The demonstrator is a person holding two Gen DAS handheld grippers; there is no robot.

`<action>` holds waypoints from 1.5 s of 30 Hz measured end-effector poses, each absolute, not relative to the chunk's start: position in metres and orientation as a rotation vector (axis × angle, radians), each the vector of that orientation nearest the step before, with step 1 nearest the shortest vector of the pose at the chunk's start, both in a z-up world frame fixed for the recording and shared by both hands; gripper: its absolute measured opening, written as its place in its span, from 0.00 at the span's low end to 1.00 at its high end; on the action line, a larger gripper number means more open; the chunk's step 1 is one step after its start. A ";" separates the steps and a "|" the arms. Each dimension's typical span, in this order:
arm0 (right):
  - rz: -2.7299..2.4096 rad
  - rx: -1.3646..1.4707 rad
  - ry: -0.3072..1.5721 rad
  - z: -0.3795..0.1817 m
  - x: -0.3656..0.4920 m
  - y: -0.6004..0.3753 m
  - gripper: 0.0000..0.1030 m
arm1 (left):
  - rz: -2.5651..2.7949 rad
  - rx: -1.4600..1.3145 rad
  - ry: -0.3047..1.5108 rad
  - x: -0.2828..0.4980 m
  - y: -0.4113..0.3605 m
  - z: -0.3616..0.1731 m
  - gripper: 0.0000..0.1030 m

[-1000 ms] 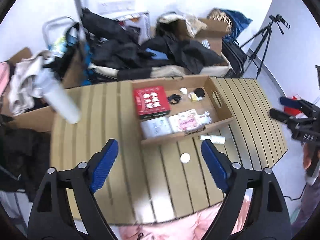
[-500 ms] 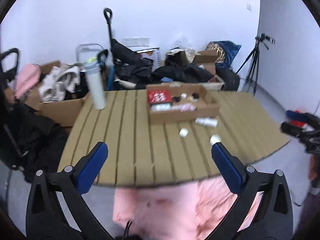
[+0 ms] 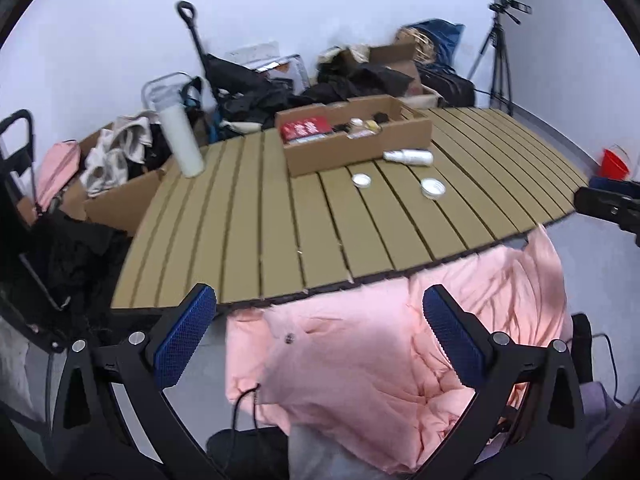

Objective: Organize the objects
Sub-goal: 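Withdraw both tools from the tray toward the table, then grasp a white round lid with the left tool while the right tool grasps a white cap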

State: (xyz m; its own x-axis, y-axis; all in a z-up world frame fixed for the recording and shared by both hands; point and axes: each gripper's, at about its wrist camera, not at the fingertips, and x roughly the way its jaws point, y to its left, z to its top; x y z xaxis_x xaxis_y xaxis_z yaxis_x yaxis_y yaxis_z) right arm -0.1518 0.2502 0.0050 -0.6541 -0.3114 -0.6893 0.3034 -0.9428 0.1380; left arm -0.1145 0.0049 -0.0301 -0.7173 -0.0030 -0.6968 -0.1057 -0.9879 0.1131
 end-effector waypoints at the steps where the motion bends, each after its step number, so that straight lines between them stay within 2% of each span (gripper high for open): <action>1: -2.582 1.079 -0.019 0.001 -0.151 0.250 0.84 | 2.817 -1.152 0.221 -0.116 0.007 -0.035 1.00; 4: -2.580 1.078 -0.023 -0.014 -0.157 0.248 0.84 | 2.733 -1.106 0.155 -0.132 0.011 -0.049 1.00; 6: -2.586 1.102 0.060 -0.027 -0.171 0.243 0.82 | 2.701 -1.055 0.102 -0.158 0.009 -0.053 1.00; 10: -2.555 1.142 0.247 -0.063 -0.224 0.231 0.82 | 2.545 -1.012 -0.139 -0.241 0.004 -0.077 0.98; 12: -2.540 1.148 0.282 -0.083 -0.256 0.228 0.82 | 2.554 -1.033 -0.154 -0.277 0.007 -0.090 0.94; 14: -2.523 1.177 0.285 -0.099 -0.284 0.225 0.82 | 2.577 -1.074 -0.103 -0.317 0.016 -0.105 0.81; 17: -2.497 1.222 0.279 -0.123 -0.328 0.220 0.80 | 2.578 -1.154 -0.041 -0.365 0.028 -0.132 0.78; 19: -2.489 1.237 0.282 -0.135 -0.351 0.216 0.73 | 2.564 -1.233 -0.017 -0.390 0.035 -0.149 0.73; 21: -2.481 1.249 0.278 -0.144 -0.363 0.213 0.68 | 2.551 -1.281 0.001 -0.406 0.041 -0.161 0.63; 22: -2.476 1.259 0.275 -0.148 -0.367 0.213 0.64 | 2.556 -1.315 0.020 -0.412 0.045 -0.167 0.53; 23: -2.477 1.264 0.276 -0.151 -0.369 0.211 0.62 | 2.569 -1.334 0.040 -0.417 0.047 -0.172 0.48; 25: -2.494 1.273 0.284 -0.158 -0.371 0.210 0.53 | 2.585 -1.303 0.077 -0.420 0.052 -0.173 0.44; 27: -2.494 1.263 0.258 -0.161 -0.370 0.209 0.50 | 2.572 -1.287 0.069 -0.421 0.054 -0.173 0.37; 29: -2.503 1.253 0.245 -0.161 -0.370 0.211 0.47 | 2.592 -1.285 0.091 -0.420 0.056 -0.174 0.24; 31: -2.508 1.242 0.242 -0.161 -0.369 0.211 0.43 | 2.597 -1.284 0.100 -0.417 0.055 -0.173 0.25; 38: -2.532 1.229 0.273 -0.150 -0.363 0.210 0.43 | 2.578 -1.304 0.074 -0.401 0.053 -0.160 0.24; 45: -2.598 1.083 0.238 -0.065 -0.291 0.243 0.42 | 2.613 -1.052 0.083 -0.284 0.035 -0.057 0.24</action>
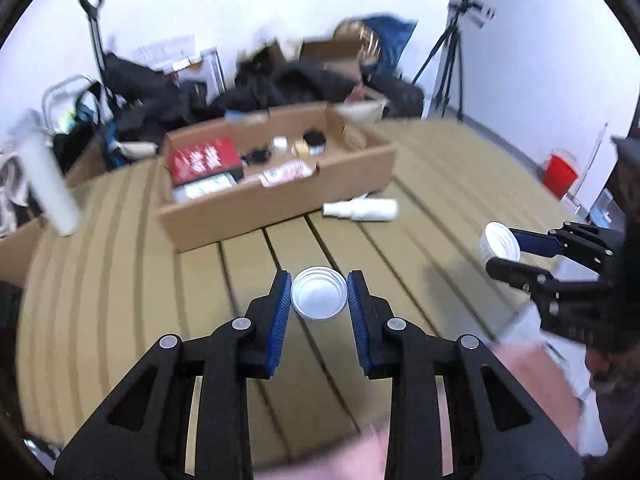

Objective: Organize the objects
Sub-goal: 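Grasp a white round lid with the left tool while the right tool grasps a white cap, then carry the white lid and cap into the tray and open both tools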

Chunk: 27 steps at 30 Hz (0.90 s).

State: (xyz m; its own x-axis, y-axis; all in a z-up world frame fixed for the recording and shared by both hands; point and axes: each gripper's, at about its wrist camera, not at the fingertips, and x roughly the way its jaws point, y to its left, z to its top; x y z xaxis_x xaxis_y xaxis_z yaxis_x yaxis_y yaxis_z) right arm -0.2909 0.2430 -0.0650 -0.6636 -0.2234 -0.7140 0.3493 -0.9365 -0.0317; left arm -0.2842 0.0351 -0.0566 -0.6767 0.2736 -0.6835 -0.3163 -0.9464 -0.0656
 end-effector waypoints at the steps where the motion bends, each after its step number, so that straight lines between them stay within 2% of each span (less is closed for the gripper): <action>1: -2.605 1.072 0.237 -0.057 -0.279 0.248 0.42 | 2.623 -1.061 0.057 -0.265 0.028 -0.045 0.25; 4: -2.634 1.057 0.275 -0.034 -0.222 0.262 0.42 | 2.578 -1.094 -0.066 -0.199 0.010 -0.024 0.25; 7: -2.616 1.035 0.261 -0.022 -0.160 0.268 0.42 | 2.565 -1.030 -0.108 -0.139 0.002 -0.010 0.25; 11: -2.562 1.026 0.250 -0.017 -0.121 0.257 0.42 | 2.573 -0.960 -0.146 -0.103 0.001 0.005 0.25; 15: -2.561 0.964 0.294 -0.011 -0.113 0.243 0.42 | 2.617 -0.951 -0.087 -0.100 0.006 0.011 0.25; 22: -2.559 1.013 0.264 -0.021 -0.126 0.251 0.42 | 2.536 -1.048 -0.143 -0.130 0.003 0.000 0.25; 25: -2.574 0.980 0.300 -0.002 -0.149 0.254 0.42 | 2.501 -1.057 -0.097 -0.169 0.000 0.026 0.25; 27: -2.549 0.924 0.332 0.034 -0.180 0.257 0.42 | 2.482 -1.044 -0.062 -0.204 -0.005 0.059 0.25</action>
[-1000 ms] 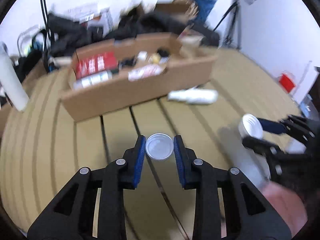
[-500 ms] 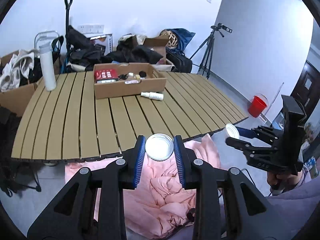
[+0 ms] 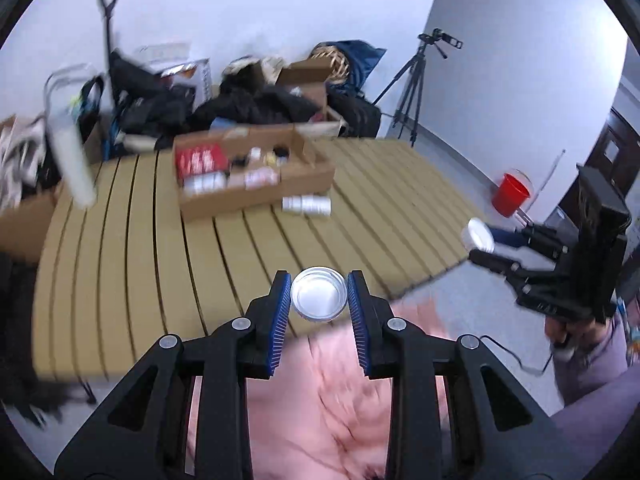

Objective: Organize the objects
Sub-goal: 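Carry the white lid and cap into the tray and open both tools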

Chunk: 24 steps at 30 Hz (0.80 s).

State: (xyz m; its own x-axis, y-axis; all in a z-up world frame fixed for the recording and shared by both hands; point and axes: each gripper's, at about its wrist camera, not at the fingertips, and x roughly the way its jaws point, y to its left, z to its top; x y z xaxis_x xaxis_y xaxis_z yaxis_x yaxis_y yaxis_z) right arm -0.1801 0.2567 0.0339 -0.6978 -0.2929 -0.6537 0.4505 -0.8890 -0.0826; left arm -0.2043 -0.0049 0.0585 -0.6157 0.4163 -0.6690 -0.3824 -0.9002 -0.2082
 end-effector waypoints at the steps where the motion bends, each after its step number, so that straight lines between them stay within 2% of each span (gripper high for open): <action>1: -2.544 0.903 0.341 0.048 -0.191 0.258 0.42 | 2.495 -1.035 -0.040 -0.225 -0.007 0.077 0.25; 6: -2.494 0.867 0.333 0.140 -0.287 0.258 0.42 | 2.570 -1.004 0.057 -0.326 -0.007 0.143 0.25; 8: -2.478 0.886 0.355 0.157 -0.331 0.249 0.42 | 2.572 -1.015 0.056 -0.363 -0.005 0.147 0.25; 11: -2.425 0.973 0.335 0.151 -0.396 0.232 0.42 | 2.553 -1.060 0.068 -0.425 0.007 0.130 0.25; 13: -2.406 1.073 0.342 0.126 -0.450 0.215 0.42 | 2.519 -1.141 0.048 -0.470 0.018 0.100 0.25; 17: -2.334 1.340 0.227 0.019 -0.556 0.182 0.42 | 2.455 -1.389 0.084 -0.557 0.044 -0.001 0.25; 20: -2.336 1.448 0.279 -0.053 -0.595 0.165 0.42 | 2.433 -1.517 0.073 -0.594 0.051 -0.073 0.25; 24: -2.351 1.552 0.240 -0.113 -0.621 0.167 0.43 | 2.373 -1.584 0.046 -0.616 0.054 -0.122 0.25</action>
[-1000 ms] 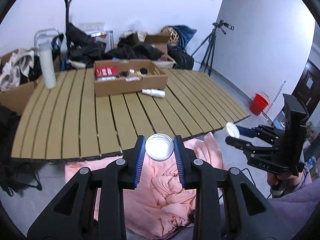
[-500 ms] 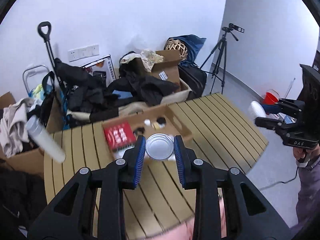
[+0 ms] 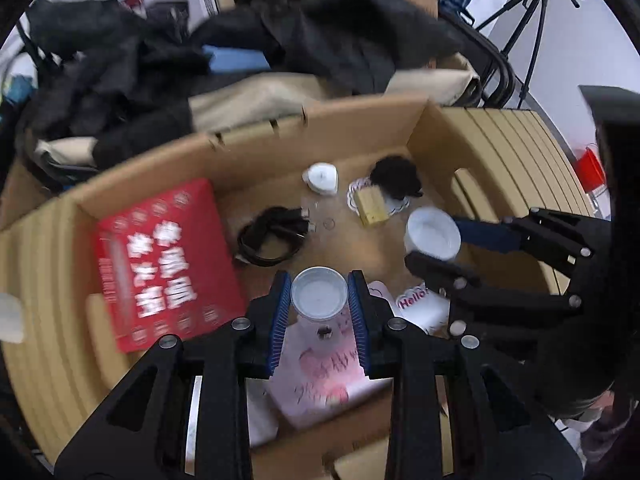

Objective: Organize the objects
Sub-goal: 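Carry the white lid and cap into the tray and open both tools, then withdraw both tools from the tray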

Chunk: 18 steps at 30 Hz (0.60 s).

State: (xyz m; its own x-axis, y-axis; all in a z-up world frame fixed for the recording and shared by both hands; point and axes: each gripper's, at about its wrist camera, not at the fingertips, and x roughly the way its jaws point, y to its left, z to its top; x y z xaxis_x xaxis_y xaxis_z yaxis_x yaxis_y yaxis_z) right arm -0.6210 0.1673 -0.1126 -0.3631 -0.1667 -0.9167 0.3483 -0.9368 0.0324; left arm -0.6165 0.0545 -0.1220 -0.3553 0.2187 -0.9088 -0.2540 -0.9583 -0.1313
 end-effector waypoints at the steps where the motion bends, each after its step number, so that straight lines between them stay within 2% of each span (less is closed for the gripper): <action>1: -2.360 1.548 0.233 -0.116 -0.624 0.172 0.43 | 2.372 -1.582 0.075 -0.620 0.056 -0.129 0.25; 2: -2.390 1.527 0.264 -0.119 -0.627 0.174 0.43 | 2.376 -1.576 0.111 -0.622 0.058 -0.132 0.24; 4: -2.405 1.475 0.354 -0.119 -0.629 0.172 0.65 | 2.381 -1.572 0.155 -0.631 0.057 -0.133 0.27; 5: -2.397 1.456 0.351 -0.118 -0.632 0.172 0.65 | 2.393 -1.564 0.137 -0.635 0.055 -0.130 0.30; 6: -2.389 1.445 0.314 -0.116 -0.635 0.173 0.67 | 2.421 -1.563 0.127 -0.639 0.052 -0.128 0.36; 7: -2.377 1.436 0.258 -0.113 -0.642 0.176 0.75 | 2.466 -1.560 0.132 -0.642 0.047 -0.125 0.47; 8: -2.383 1.419 0.206 -0.108 -0.647 0.180 0.77 | 2.503 -1.535 0.110 -0.645 0.043 -0.123 0.54; 9: -2.385 1.403 0.180 -0.105 -0.651 0.182 0.83 | 2.513 -1.516 0.087 -0.648 0.039 -0.122 0.57; 10: -2.379 1.396 0.158 -0.103 -0.652 0.183 0.83 | 2.513 -1.516 0.086 -0.650 0.037 -0.120 0.60; 14: -2.388 1.398 0.124 -0.092 -0.651 0.187 0.83 | 2.511 -1.512 0.037 -0.638 0.029 -0.108 0.63; 18: -2.362 1.396 0.132 -0.071 -0.627 0.190 0.83 | 2.495 -1.477 0.078 -0.599 0.030 -0.083 0.65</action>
